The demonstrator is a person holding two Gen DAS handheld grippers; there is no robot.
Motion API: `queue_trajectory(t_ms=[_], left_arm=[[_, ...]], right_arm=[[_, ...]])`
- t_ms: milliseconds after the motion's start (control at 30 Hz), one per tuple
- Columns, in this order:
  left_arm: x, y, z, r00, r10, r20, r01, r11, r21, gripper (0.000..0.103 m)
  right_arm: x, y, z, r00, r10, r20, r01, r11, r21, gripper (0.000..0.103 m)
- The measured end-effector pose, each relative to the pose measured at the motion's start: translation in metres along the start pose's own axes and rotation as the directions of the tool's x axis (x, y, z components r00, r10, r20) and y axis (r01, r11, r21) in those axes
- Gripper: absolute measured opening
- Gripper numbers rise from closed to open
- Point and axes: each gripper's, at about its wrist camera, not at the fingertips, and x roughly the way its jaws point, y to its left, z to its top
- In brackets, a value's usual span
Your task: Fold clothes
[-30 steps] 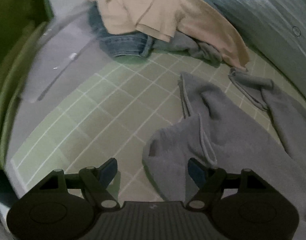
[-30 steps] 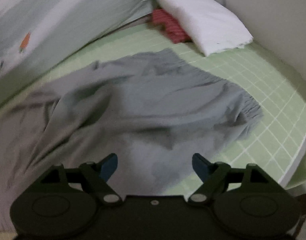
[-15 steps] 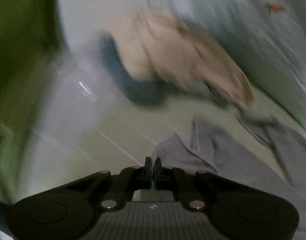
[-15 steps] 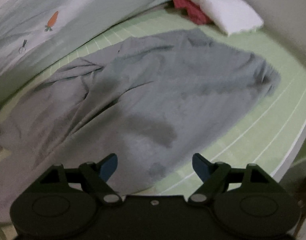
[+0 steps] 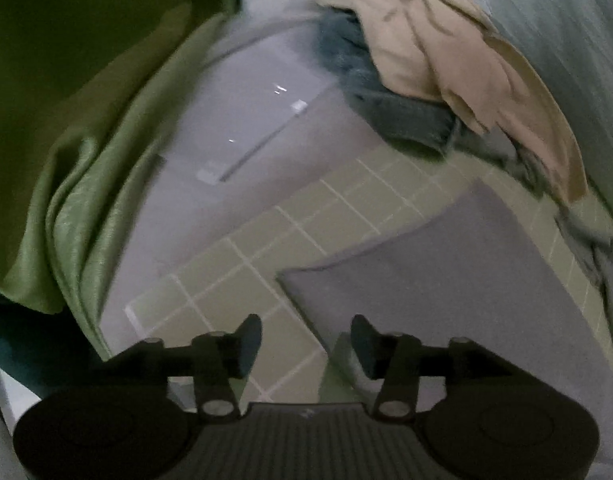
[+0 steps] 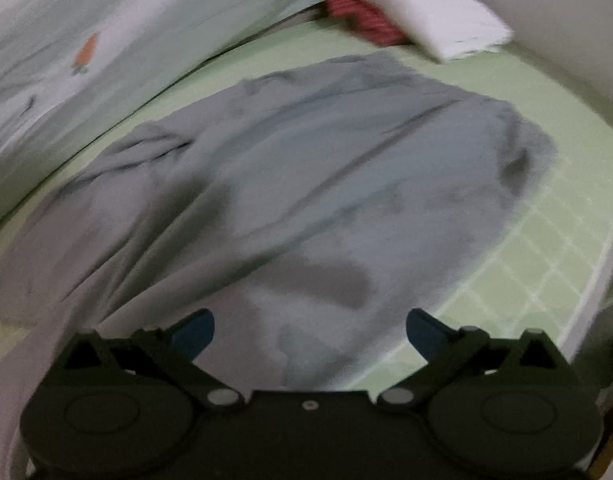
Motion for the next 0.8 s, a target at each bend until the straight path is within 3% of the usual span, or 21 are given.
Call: queue_trajectory(t_ms=[233,367,433,467,500,567,667,700,800], left_arm=[[0.011,-0.016,0.002,0.999,0.045,-0.011,-0.045,0.999,0.031,0.063],[0.022,-0.023,0.009,0.997,0.077,-0.017,-0.076,0.997,0.026,0.063],[0.024,-0.027,0.010,0.997,0.078,-0.016,-0.078,0.996,0.037,0.059],[0.024,-0.029,0.011,0.997,0.079,-0.015,-0.078,0.996,0.042,0.047],[0.025,-0.030,0.011,0.997,0.080,-0.015,-0.079,0.996,0.048,0.040],[0.026,-0.034,0.012,0.997,0.078,-0.013,-0.077,0.996,0.049,0.008],[0.026,-0.038,0.013,0.997,0.072,-0.010,-0.072,0.997,0.040,0.002],[0.027,-0.041,0.014,0.997,0.080,-0.007,-0.080,0.996,0.043,0.001],[0.027,-0.053,0.022,0.997,0.075,0.005,-0.075,0.997,0.036,0.001]], right_arm=[[0.026,-0.066,0.023,0.997,-0.077,-0.012,0.078,0.979,0.187,0.103],[0.050,-0.091,0.045,0.988,-0.156,-0.015,0.155,0.960,0.233,0.103],[0.060,-0.100,0.055,0.982,-0.187,-0.023,0.187,0.951,0.247,0.095],[0.064,-0.104,0.060,0.979,-0.203,-0.029,0.204,0.945,0.255,0.096],[0.069,-0.108,0.066,0.975,-0.218,-0.036,0.220,0.940,0.262,0.090],[0.072,-0.112,0.075,0.971,-0.236,-0.029,0.236,0.938,0.256,0.076],[0.074,-0.115,0.086,0.968,-0.249,-0.020,0.248,0.948,0.200,0.038],[0.075,-0.116,0.090,0.972,-0.233,-0.017,0.232,0.955,0.184,0.006],[0.076,-0.118,0.110,0.981,-0.194,0.000,0.191,0.967,0.171,0.003]])
